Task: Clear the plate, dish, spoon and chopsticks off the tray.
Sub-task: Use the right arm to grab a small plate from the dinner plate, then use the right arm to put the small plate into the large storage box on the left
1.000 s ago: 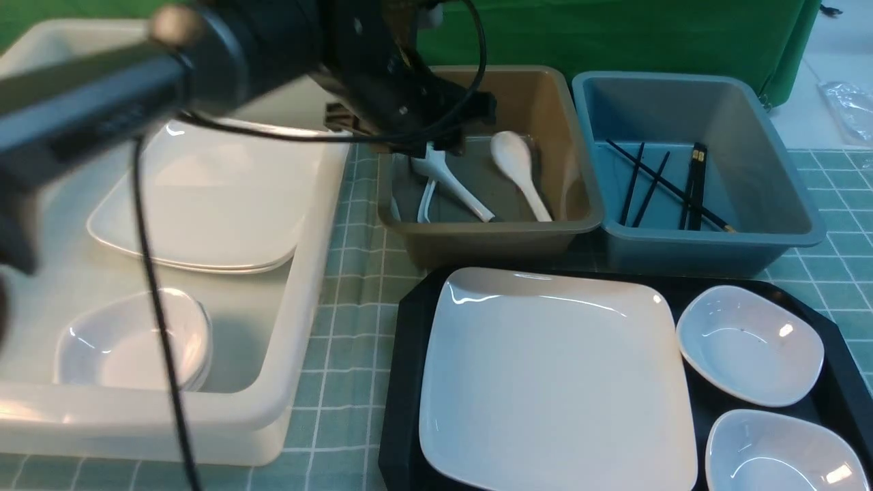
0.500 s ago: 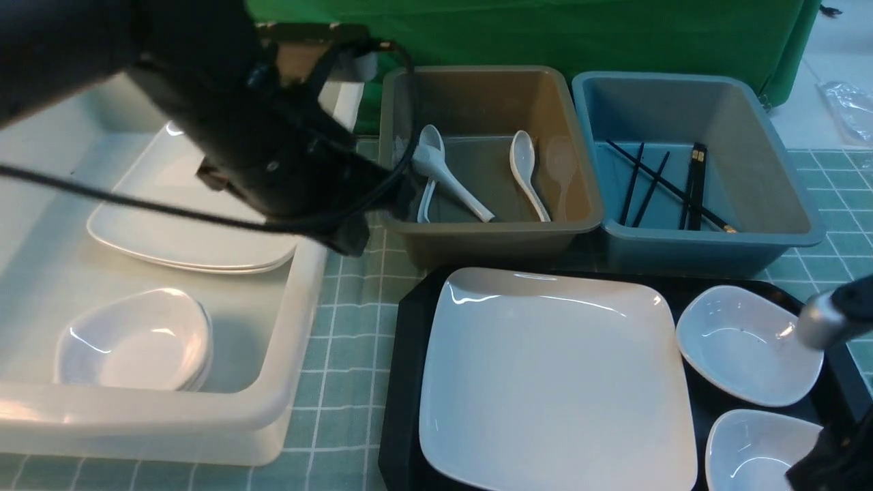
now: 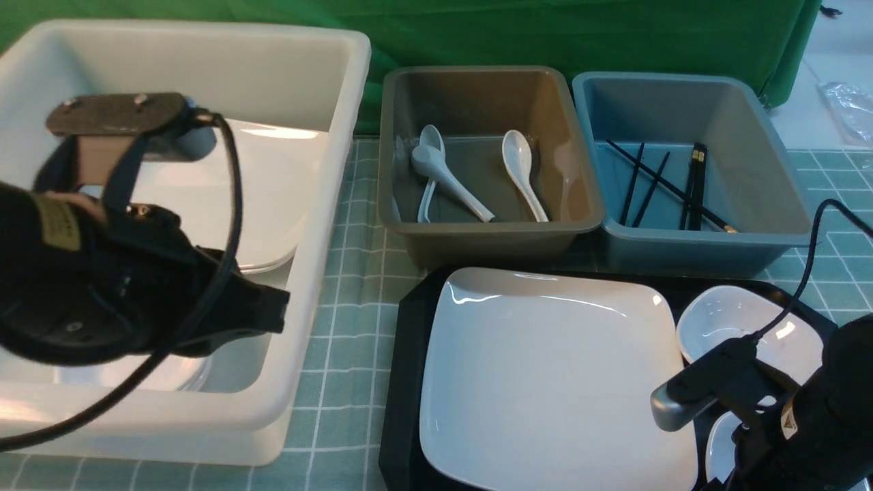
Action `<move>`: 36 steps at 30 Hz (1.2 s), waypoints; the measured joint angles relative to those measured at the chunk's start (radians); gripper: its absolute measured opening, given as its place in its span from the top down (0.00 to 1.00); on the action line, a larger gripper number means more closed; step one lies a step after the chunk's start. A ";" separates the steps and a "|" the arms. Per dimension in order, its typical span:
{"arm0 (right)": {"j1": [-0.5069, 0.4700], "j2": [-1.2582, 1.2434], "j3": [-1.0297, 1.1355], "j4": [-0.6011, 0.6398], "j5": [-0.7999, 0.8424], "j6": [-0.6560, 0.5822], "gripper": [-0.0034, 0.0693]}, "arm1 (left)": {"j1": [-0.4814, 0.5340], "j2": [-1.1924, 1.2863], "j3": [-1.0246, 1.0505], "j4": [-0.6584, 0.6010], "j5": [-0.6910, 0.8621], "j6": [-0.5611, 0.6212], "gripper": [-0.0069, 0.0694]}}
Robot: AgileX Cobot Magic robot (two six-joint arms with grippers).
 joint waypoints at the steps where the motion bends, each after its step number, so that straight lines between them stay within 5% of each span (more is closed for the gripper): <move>1: 0.003 0.009 0.000 -0.011 -0.004 0.020 0.25 | 0.000 -0.022 0.000 0.000 -0.001 -0.002 0.90; 5: 0.008 0.018 0.000 -0.022 -0.002 0.050 0.58 | 0.000 -0.073 0.000 0.000 -0.008 -0.005 0.90; 13: 0.014 -0.035 -0.005 -0.041 0.050 0.052 0.64 | 0.000 -0.090 0.000 0.114 0.003 -0.150 0.90; 19: 0.015 -0.210 -0.086 -0.031 0.186 0.098 0.85 | 0.000 -0.090 0.000 0.259 0.016 -0.297 0.90; 27: 0.015 -0.330 -0.348 -0.003 0.261 0.093 0.86 | 0.000 -0.090 0.000 0.410 0.098 -0.422 0.90; 36: 0.078 -0.073 -0.827 0.279 0.238 -0.172 0.86 | 0.042 -0.102 -0.008 0.541 0.217 -0.531 0.90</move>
